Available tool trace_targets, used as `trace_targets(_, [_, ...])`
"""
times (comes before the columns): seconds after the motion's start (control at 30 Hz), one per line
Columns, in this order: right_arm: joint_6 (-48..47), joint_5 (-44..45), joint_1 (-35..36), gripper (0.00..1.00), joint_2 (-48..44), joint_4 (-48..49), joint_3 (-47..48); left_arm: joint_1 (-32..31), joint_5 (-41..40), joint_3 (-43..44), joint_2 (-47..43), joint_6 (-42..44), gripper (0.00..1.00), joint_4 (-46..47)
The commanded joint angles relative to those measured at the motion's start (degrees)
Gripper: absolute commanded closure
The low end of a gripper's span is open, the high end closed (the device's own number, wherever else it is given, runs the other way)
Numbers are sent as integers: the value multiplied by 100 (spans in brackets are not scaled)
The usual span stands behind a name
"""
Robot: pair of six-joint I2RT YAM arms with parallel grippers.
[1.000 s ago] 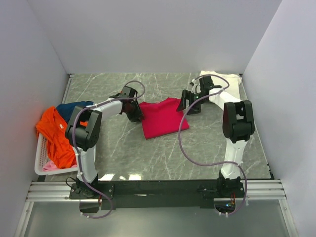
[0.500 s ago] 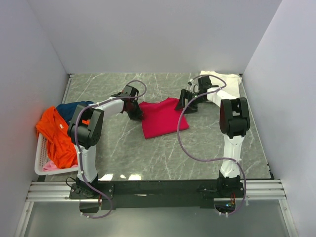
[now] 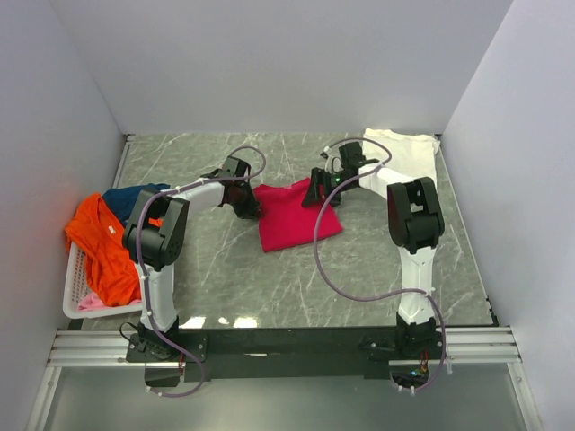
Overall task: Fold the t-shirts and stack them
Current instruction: Neatly place the folded tshirt to the corner
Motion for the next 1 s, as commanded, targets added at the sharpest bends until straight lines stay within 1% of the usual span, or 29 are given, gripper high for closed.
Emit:
trace_targets(0.0, [93, 337, 254, 35, 278, -47, 61, -39, -116, -249, 181, 88, 94, -49])
trace_targets(0.03, [102, 415, 272, 40, 270, -65, 122, -39, -107, -266, 181, 79, 93, -41])
trace_targets(0.07, [110, 529, 281, 53, 252, -117, 132, -39, -89, -275, 154, 71, 92, -14])
trace_targets(0.1, [119, 600, 307, 60, 191, -117, 140, -39, -37, -275, 154, 70, 91, -14])
trace_targets(0.13, [145, 662, 307, 67, 147, -144, 140, -39, -10, -267, 128, 62, 85, 3])
trace_targets(0.17, [154, 810, 307, 87, 94, -153, 123, -39, -19, -249, 93, 53, 79, -14])
trace_targets(0.2, [154, 899, 299, 95, -37, -179, 132, -39, -1, -223, 67, 44, 72, -40])
trace_targets(0.23, [137, 1021, 298, 100, -99, -257, 149, -39, -27, -197, 32, 35, 61, -75])
trace_targets(0.3, [67, 1364, 298, 100, -301, -380, 210, -30, -63, -100, -91, 35, 50, -189])
trace_targets(0.33, [40, 1504, 298, 100, -363, -520, 306, -30, -98, -73, -144, 27, 43, -242])
trace_targets(0.43, [-100, 2006, 290, 100, -521, -872, 614, -13, -159, 50, -494, 61, 35, -409])
trace_targets(0.57, [-276, 2516, 272, 100, -574, -1233, 1036, 75, -195, 67, -925, 246, 32, -532])
trace_targets(0.67, [-302, 2964, 255, 100, -496, -1593, 1466, 189, -55, 120, -1189, 457, 31, -638])
trace_targets(0.83, [-355, 3771, 246, 100, -223, -2119, 2433, 418, 148, 217, -1349, 992, 31, -796])
trace_targets(0.9, [-355, 3983, 237, 100, 5, -2323, 2958, 558, 262, 226, -1349, 1133, 31, -831])
trace_targets(0.97, [-347, 4316, 228, 100, 181, -2490, 3250, 690, 298, 164, -1375, 1300, 31, -814])
